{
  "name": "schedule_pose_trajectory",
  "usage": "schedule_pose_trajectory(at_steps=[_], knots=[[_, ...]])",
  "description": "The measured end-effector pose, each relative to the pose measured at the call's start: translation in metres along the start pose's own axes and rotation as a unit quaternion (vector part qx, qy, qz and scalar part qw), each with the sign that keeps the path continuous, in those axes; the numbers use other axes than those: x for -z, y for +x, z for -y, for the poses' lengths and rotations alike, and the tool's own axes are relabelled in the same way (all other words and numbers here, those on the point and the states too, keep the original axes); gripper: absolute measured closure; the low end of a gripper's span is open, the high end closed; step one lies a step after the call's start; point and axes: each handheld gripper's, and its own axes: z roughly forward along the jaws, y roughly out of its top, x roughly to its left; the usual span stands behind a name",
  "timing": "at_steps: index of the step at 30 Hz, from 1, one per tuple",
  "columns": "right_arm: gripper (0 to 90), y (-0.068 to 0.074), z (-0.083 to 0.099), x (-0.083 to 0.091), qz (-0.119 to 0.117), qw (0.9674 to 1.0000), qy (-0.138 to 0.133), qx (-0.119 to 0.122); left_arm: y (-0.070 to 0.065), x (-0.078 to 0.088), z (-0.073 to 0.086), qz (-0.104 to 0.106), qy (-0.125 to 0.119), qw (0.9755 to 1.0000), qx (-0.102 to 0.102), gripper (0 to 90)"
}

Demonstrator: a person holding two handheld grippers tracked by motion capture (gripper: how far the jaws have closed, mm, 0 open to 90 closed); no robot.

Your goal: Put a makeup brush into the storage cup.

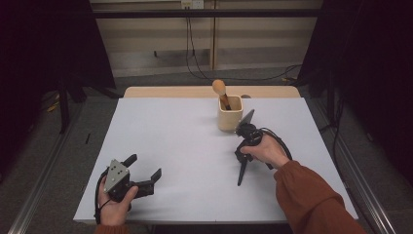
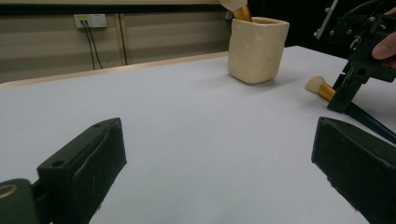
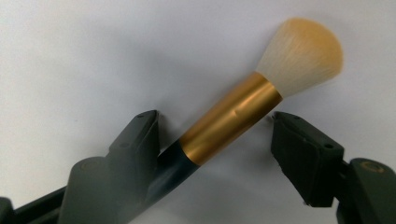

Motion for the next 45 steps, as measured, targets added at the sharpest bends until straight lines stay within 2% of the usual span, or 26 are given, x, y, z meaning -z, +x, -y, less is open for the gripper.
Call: schedule_pose_trajectory(at_steps=[3,5,9,12,16,19,22,29,35,40,45], knots=[[33.6,0.0,-0.001,0.0,-0.001,1.0,0.004,-0.006,0.0,0.0,0.0,0.001,0.002,1.0,-0.003,3.1],[34.0,0.001,-0.001,0.0,0.005,1.0,0.006,-0.004,0.0,0.0,0.0,0.001,0.003,1.0,-0.005,3.1],[35.4,0.0,-0.003,0.0,0.001,0.9999,0.011,0.0,0.0,0.0,0.0,0.002,0.004,1.0,-0.006,3.1],[41.8,-0.002,-0.004,0.001,0.003,0.9999,0.013,0.007,0.0,-0.001,0.0,0.003,0.004,1.0,-0.006,3.1],[51.7,-0.007,-0.003,0.003,0.001,0.9999,0.013,0.002,0.0,-0.001,0.0,0.004,0.005,1.0,-0.006,3.0],[55.3,-0.009,-0.003,0.004,0.002,0.9999,0.011,0.005,0.0,-0.002,0.0,0.004,0.005,1.0,-0.006,3.0],[58.2,-0.008,-0.004,0.004,0.002,0.9999,0.012,0.012,0.0,-0.002,0.0,0.004,0.005,1.0,-0.007,3.0],[72.9,0.0,-0.007,0.004,0.005,0.9993,0.021,0.031,0.0,-0.001,0.0,0.005,0.005,1.0,-0.006,3.0],[73.8,-0.002,-0.007,0.004,-0.002,0.9992,0.021,0.033,0.0,-0.001,0.0,0.006,0.005,1.0,-0.004,3.0],[74.2,-0.007,-0.004,0.005,-0.022,0.9992,0.012,0.032,0.001,-0.001,0.0,0.002,0.006,1.0,-0.002,3.1],[74.3,-0.005,0.001,0.006,-0.015,0.9991,-0.002,0.039,0.002,-0.001,0.001,-0.002,0.007,1.0,0.004,3.1]])
